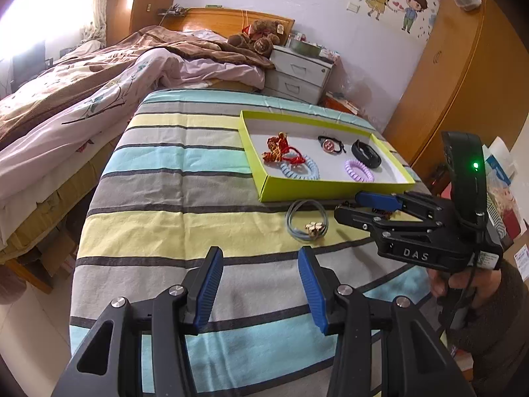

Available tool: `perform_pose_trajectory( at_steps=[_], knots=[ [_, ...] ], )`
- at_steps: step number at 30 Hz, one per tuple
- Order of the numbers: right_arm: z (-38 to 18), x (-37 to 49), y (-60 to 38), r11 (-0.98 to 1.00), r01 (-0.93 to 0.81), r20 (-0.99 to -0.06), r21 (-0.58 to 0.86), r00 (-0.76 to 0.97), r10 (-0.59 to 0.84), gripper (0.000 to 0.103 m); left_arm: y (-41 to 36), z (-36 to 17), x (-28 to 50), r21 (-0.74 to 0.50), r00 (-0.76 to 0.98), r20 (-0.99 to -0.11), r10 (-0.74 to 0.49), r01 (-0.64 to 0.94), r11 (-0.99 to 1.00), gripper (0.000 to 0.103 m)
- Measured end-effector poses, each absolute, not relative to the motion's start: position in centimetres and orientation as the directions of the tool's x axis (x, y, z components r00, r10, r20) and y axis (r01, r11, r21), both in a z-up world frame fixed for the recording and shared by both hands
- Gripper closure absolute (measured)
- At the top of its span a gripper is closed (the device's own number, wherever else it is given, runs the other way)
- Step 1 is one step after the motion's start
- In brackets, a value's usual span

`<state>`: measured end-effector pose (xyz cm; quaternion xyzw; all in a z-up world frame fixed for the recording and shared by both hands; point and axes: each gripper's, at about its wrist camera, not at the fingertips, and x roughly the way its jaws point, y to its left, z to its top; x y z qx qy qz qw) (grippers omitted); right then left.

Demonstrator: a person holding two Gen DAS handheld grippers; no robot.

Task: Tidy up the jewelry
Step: 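Grasp the grey hair tie with white flower using the left tool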

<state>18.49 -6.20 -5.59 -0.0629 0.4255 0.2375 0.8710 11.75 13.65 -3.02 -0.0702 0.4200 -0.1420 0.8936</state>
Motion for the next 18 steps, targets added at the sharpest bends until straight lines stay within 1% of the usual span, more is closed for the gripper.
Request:
perform_pose_trajectory(
  at_steps=[5,6,7,10,11,12,15,16,18],
  knots=[
    [-6.2,19.1,-6.1,0.89,-0.448,-0.788,0.083,0.517,0.334,0.051,13.7,-3.0,11.7,-0.247,0.581,-0.747,-0.323,0.208,0.946,0.056],
    [-6.4,19.2,-6.2,0.893,-0.442,-0.792,0.087,0.513,0.331,0.053,13.5,-2.9,11.6,-0.239,0.575,-0.754,-0.319,0.213,0.947,0.056],
    [-6.5,19.1,-6.2,0.895,-0.439,-0.794,0.082,0.515,0.325,0.061,13.4,-2.8,11.4,-0.233,0.572,-0.755,-0.319,0.22,0.947,0.056],
    [-6.6,18.9,-6.3,0.903,-0.425,-0.793,0.056,0.53,0.299,0.073,13.0,-2.5,11.1,-0.225,0.576,-0.754,-0.317,0.227,0.948,0.056],
    [-6.5,18.9,-6.4,0.903,-0.425,-0.792,0.06,0.531,0.302,0.074,12.9,-2.4,11.0,-0.233,0.577,-0.75,-0.324,0.227,0.945,0.056],
    [-6.5,18.8,-6.4,0.904,-0.424,-0.792,0.06,0.53,0.302,0.08,12.7,-2.5,11.1,-0.238,0.577,-0.749,-0.325,0.223,0.945,0.056],
    [-6.5,18.8,-6.5,0.901,-0.432,-0.793,0.045,0.533,0.295,0.082,12.2,-2.4,11.3,-0.229,0.59,-0.745,-0.311,0.212,0.95,0.056],
    [-6.4,18.7,-6.5,0.898,-0.437,-0.791,0.047,0.534,0.3,0.084,12.1,-2.3,11.4,-0.229,0.594,-0.743,-0.309,0.208,0.951,0.056],
    [-5.9,18.4,-6.8,0.895,-0.442,-0.777,0.06,0.542,0.319,0.084,11.7,-2.3,11.7,-0.233,0.607,-0.734,-0.305,0.197,0.952,0.056]
  ],
)
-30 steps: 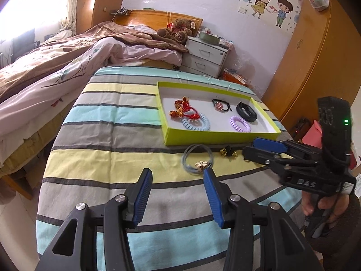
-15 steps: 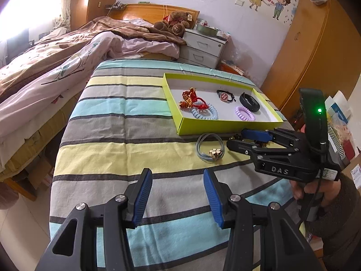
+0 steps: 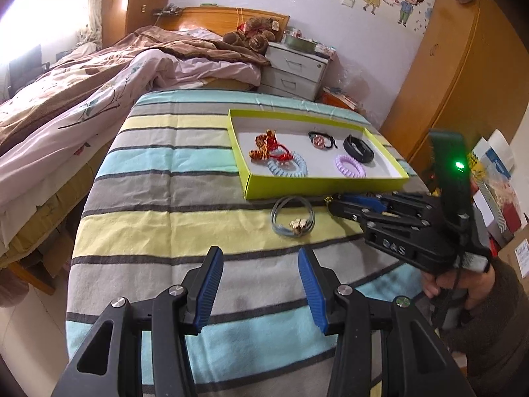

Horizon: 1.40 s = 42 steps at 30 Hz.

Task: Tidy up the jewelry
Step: 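Grasp the grey hair tie with white flower using the left tool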

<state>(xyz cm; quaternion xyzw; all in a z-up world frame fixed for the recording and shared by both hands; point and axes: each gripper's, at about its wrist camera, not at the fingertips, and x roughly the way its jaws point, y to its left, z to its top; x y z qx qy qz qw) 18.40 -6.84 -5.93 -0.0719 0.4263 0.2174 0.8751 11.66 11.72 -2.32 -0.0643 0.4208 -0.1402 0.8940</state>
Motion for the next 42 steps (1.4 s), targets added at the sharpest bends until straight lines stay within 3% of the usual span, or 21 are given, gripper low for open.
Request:
perform_pose_trajectory(
  at_steps=[11,21,26,35,39,42],
  knots=[
    [-2.2,16.1,-11.4,0.878,-0.45,-0.68,0.163,0.593,0.43,0.084,8.7,-4.0,14.7,-0.255,0.59,-0.752,-0.293,0.15,0.955,0.056],
    [-1.2,14.8,-15.1,0.88,-0.43,-0.638,0.204,0.623,0.452,0.084,5.6,-5.9,16.9,-0.108,0.568,-0.81,-0.143,0.095,0.99,0.056],
    [-0.9,14.5,-16.2,0.882,-0.424,-0.625,0.208,0.636,0.453,0.084,4.9,-6.0,16.8,-0.05,0.586,-0.805,-0.092,0.087,0.995,0.051],
    [-0.8,14.5,-17.9,0.883,-0.417,-0.62,0.214,0.641,0.453,0.084,4.6,-6.3,16.3,-0.033,0.595,-0.802,-0.059,0.055,0.998,0.051],
    [-0.9,14.5,-18.0,0.887,-0.409,-0.623,0.216,0.642,0.448,0.084,4.3,-6.1,15.9,-0.027,0.601,-0.796,-0.067,0.076,0.997,0.065],
    [-0.9,14.1,-18.0,0.891,-0.401,-0.624,0.214,0.645,0.441,0.084,4.0,-6.0,15.6,-0.033,0.605,-0.792,-0.082,0.091,0.995,0.082]
  ],
)
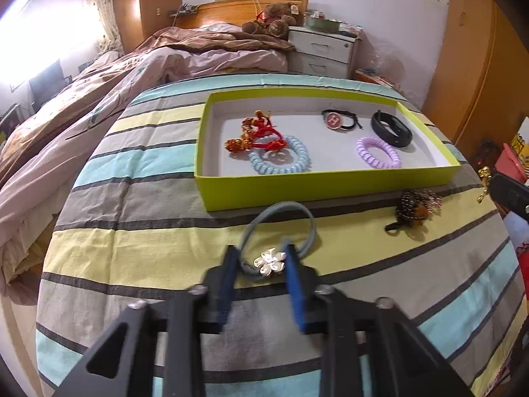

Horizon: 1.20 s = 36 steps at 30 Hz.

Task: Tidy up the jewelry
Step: 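Grasp the grey hair tie with white flower using the left tool, then carry the grey hair tie into the box with the left tool while the right places the gold brooch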

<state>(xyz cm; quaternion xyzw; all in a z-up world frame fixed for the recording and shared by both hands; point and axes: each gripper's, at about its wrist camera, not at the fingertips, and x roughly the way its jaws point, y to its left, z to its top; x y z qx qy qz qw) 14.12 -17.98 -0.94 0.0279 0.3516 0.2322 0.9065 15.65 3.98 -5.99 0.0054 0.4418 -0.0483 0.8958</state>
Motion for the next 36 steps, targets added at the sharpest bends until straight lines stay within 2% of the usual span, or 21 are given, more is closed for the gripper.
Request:
perform_pose_trajectory(
  at_steps=[1,13,21,28,36],
  knots=[
    [-1.0,14.0,-17.9,0.891,-0.401,-0.626,0.213,0.644,0.44,0.084,3.9,-5.9,15.6,-0.032,0.606,-0.791,-0.08,0.09,0.995,0.085],
    [-0.3,13.0,-18.0,0.912,-0.353,-0.617,0.207,0.676,0.402,0.084,4.2,-4.8,14.4,-0.087,0.623,-0.767,-0.152,0.134,0.987,0.086],
    [0.4,13.2,-17.6,0.92,-0.343,-0.616,0.191,0.688,0.385,0.084,4.9,-2.0,13.7,-0.13,0.662,-0.72,-0.209,0.168,0.977,0.086],
    [1.2,14.5,-17.9,0.93,-0.315,-0.607,0.189,0.707,0.362,0.084,4.5,0.7,15.9,-0.116,0.686,-0.693,-0.222,0.198,0.973,0.086],
    [0.5,17.3,-18.4,0.942,-0.289,-0.638,0.17,0.696,0.329,0.084,3.5,0.5,20.0,-0.145,0.661,-0.703,-0.261,0.226,0.963,0.086]
  ],
)
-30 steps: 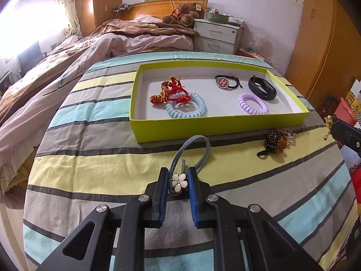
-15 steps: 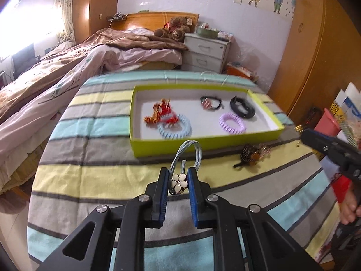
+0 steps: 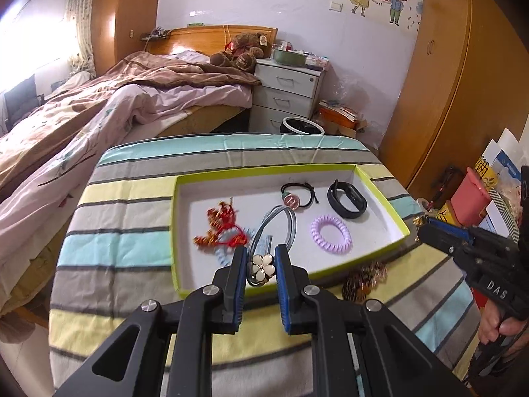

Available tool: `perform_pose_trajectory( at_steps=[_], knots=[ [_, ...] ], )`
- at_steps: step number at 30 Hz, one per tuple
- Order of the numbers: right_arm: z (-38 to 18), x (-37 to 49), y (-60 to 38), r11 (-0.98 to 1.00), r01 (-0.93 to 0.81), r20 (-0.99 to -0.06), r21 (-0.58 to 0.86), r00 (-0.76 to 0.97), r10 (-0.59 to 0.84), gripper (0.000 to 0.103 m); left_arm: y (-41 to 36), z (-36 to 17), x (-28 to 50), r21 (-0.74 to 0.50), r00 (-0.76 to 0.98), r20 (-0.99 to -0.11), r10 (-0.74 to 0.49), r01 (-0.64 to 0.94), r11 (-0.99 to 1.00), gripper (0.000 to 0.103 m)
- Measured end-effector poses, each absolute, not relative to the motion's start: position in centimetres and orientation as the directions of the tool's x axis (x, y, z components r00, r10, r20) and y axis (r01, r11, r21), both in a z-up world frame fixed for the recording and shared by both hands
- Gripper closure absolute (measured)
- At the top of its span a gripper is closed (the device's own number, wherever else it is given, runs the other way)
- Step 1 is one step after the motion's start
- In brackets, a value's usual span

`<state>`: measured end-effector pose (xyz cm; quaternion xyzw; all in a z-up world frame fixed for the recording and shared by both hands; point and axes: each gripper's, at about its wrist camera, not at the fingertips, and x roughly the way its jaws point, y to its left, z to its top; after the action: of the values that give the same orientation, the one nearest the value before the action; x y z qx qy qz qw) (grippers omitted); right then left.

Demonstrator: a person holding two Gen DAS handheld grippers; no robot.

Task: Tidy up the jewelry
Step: 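Carry the grey hair tie into the box with the left tool while the right places the gold brooch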

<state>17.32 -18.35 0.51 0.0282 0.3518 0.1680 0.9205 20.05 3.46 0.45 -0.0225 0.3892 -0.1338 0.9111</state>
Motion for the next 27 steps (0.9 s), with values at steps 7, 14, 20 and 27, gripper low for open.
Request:
perform_pose_trajectory(
  at_steps=[7,14,20,27],
  knots=[
    [-1.0,20.3,-19.2,0.95,-0.264,-0.679,0.169,0.667,0.306,0.084,1.6,-0.8,24.3,-0.167,0.624,-0.727,-0.287,0.244,0.955,0.086],
    [-2.5,22.8,-19.2,0.952,-0.268,-0.723,0.147,0.627,0.288,0.084,0.1,-2.4,27.4,-0.173,0.591,-0.75,-0.297,0.258,0.951,0.086],
    [-3.6,23.7,-19.1,0.952,-0.273,-0.749,0.139,0.6,0.282,0.084,-0.3,-4.1,28.4,-0.179,0.565,-0.773,-0.289,0.243,0.953,0.086],
    [-4.5,24.2,-18.8,0.952,-0.281,-0.776,0.121,0.571,0.267,0.084,-0.6,-5.1,28.9,-0.159,0.542,-0.799,-0.26,0.227,0.961,0.086]
  ],
)
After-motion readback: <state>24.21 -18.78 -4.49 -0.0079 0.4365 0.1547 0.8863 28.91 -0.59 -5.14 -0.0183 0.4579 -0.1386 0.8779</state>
